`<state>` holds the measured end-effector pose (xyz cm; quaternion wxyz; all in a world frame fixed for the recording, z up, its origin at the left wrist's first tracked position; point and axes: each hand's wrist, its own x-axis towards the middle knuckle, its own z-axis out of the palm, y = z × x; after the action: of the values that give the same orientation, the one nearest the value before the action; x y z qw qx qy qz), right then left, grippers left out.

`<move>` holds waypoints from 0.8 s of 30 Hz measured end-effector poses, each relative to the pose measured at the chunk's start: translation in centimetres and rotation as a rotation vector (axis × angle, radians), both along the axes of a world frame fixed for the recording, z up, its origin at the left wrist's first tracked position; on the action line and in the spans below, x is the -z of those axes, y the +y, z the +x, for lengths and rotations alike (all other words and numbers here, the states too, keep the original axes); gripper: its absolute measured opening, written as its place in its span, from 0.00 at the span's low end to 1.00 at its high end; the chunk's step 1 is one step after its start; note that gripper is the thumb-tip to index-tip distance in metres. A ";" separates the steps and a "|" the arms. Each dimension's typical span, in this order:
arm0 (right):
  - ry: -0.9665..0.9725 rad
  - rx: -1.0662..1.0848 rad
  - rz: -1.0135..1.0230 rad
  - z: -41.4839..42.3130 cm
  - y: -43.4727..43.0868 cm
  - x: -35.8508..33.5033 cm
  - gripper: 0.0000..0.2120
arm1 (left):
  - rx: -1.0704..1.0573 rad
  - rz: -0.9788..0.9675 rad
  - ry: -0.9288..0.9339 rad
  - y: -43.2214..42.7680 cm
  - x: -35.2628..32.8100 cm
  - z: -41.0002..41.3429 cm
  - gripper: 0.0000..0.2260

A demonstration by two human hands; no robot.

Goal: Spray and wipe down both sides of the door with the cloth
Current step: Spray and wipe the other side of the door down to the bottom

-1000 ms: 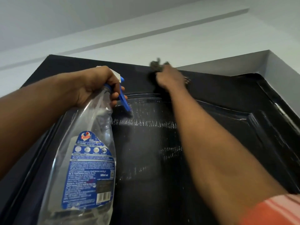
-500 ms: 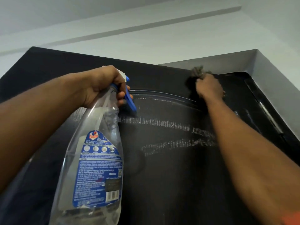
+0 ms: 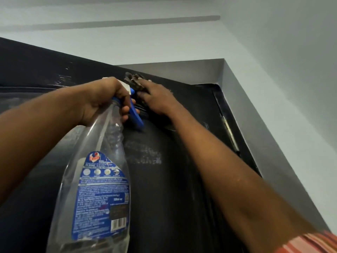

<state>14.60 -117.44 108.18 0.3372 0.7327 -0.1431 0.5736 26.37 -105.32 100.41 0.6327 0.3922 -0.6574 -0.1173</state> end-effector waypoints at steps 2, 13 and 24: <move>-0.128 0.011 0.089 -4.4 -2.8 -1.4 0.22 | -0.002 -0.023 -0.008 -1.0 0.0 -1.6 0.12; -0.172 -0.235 0.153 -13.4 -9.7 8.3 0.26 | 0.048 -0.032 -0.077 -3.7 2.0 -6.1 0.08; -0.224 -0.112 0.231 -12.5 -7.8 5.0 0.25 | 0.051 0.036 -0.215 -4.6 6.5 -7.9 0.08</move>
<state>2.11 -125.20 103.16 0.2001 0.7050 -0.2036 0.6492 18.45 -109.96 93.91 0.5483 0.3970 -0.7289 -0.1021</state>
